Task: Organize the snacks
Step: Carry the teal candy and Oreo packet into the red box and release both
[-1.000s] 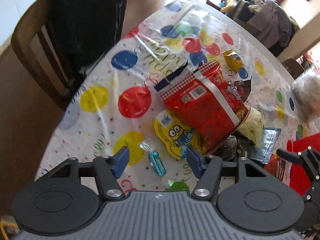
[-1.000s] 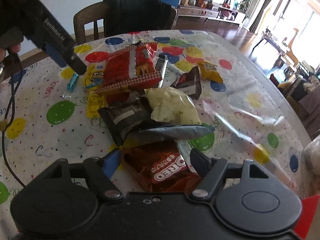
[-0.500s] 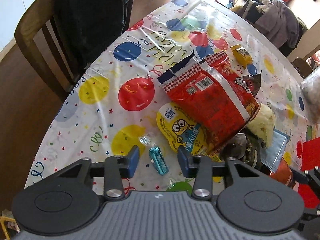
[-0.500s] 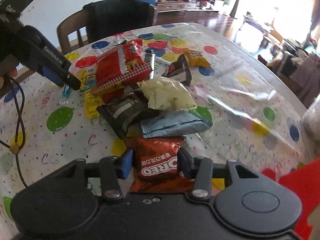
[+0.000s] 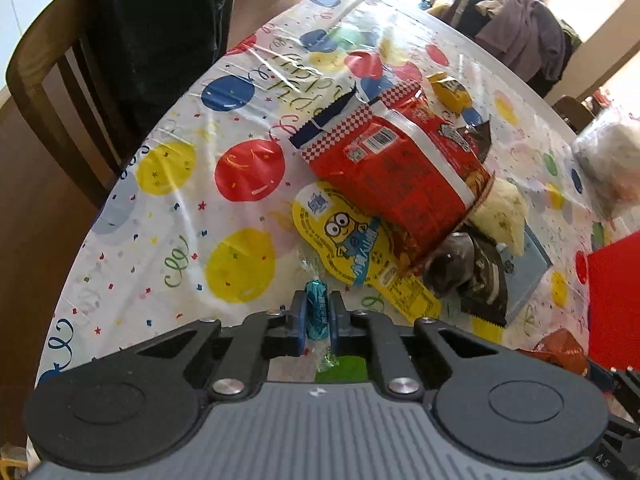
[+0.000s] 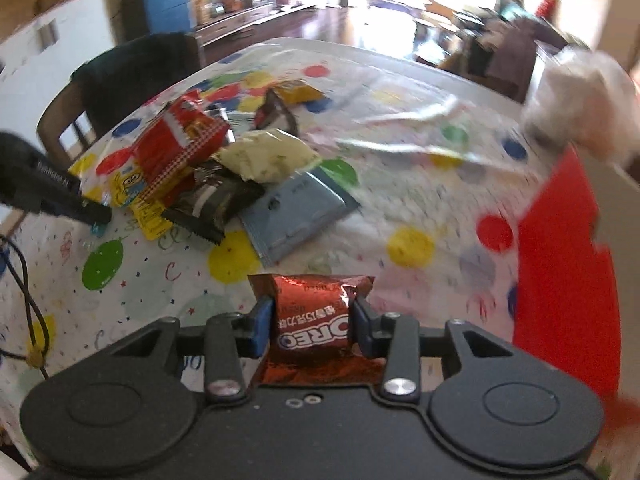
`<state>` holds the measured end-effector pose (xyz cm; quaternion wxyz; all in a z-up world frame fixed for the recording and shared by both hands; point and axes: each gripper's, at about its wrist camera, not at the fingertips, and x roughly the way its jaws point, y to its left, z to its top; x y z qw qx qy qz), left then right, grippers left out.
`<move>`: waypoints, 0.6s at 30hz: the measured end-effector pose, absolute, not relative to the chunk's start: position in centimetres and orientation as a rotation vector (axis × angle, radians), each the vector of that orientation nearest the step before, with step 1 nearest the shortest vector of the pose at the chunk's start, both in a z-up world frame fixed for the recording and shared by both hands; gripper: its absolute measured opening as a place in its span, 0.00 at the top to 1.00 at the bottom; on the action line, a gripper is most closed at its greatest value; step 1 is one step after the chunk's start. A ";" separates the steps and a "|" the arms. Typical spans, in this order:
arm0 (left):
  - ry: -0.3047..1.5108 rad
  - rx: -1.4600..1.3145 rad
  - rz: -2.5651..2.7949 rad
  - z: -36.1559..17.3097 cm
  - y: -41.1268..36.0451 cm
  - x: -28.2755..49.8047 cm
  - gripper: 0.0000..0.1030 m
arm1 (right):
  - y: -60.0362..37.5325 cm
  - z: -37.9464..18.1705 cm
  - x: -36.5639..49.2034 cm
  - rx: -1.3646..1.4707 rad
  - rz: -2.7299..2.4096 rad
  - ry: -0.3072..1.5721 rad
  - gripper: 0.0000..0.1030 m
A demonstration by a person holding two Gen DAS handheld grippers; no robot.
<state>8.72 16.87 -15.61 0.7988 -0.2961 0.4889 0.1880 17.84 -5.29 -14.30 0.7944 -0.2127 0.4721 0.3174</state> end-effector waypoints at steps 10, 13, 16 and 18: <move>1.035 -0.577 0.304 -14.2 16.1 5.9 0.89 | -8.5 -11.5 13.8 -0.326 0.524 1.000 0.62; 1.029 -0.558 0.256 -13.2 15.3 5.4 0.89 | -9.2 -10.1 13.0 -0.301 0.487 0.979 0.62; 1.017 -0.535 0.200 -11.9 14.2 5.4 0.89 | -10.1 -8.7 12.6 -0.276 0.453 0.955 0.62; 1.006 -0.520 0.158 -10.9 13.2 5.6 0.89 | -10.9 -7.7 12.6 -0.253 0.431 0.938 0.62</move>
